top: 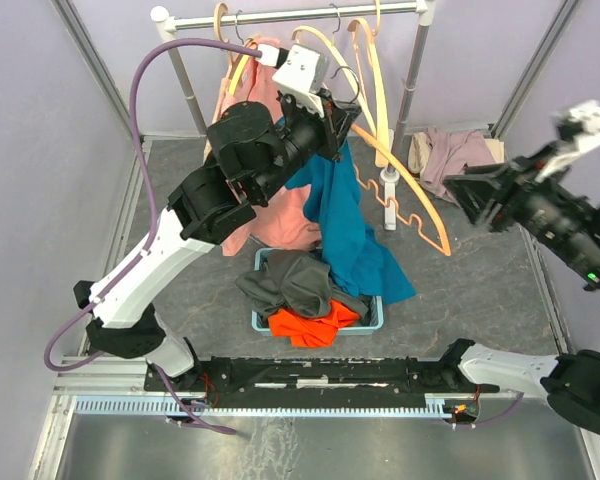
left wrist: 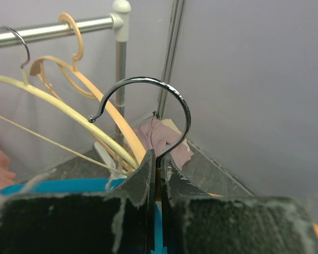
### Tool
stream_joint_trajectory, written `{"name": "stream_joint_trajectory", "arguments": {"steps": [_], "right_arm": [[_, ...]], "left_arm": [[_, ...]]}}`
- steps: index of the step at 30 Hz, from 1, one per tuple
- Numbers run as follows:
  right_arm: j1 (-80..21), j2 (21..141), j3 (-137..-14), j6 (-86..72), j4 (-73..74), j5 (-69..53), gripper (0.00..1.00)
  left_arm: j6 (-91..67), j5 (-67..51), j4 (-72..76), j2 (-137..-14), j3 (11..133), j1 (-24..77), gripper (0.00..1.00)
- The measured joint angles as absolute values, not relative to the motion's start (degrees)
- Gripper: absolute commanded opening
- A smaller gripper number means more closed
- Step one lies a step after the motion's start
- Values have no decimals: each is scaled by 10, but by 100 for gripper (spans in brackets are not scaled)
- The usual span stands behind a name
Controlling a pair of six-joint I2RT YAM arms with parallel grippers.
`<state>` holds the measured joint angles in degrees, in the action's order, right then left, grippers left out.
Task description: Remove the t-shirt from the hanger
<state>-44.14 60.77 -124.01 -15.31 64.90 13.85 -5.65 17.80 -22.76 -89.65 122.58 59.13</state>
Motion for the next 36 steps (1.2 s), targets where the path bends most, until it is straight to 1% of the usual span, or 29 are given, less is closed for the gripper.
{"name": "stream_joint_trajectory", "arguments": {"steps": [8, 15, 23, 28, 31, 36], "right_arm": [[-441, 670, -1239, -153, 653, 76, 52], [-441, 683, -1248, -151, 668, 67, 54], [-441, 704, -1249, -151, 686, 67, 54], [-441, 709, -1228, -156, 688, 72, 51], [-441, 709, -1220, -161, 691, 76, 47], [-441, 709, -1209, -166, 692, 76, 34]], "left_arm": [[-71, 182, -268, -922, 1226, 603, 3], [-72, 212, -289, -936, 1227, 628, 3], [-71, 252, -310, -965, 1260, 657, 3], [-71, 267, -312, -969, 1267, 660, 3], [-71, 272, -312, -969, 1271, 660, 3], [-70, 280, -312, -969, 1272, 663, 3]]}}
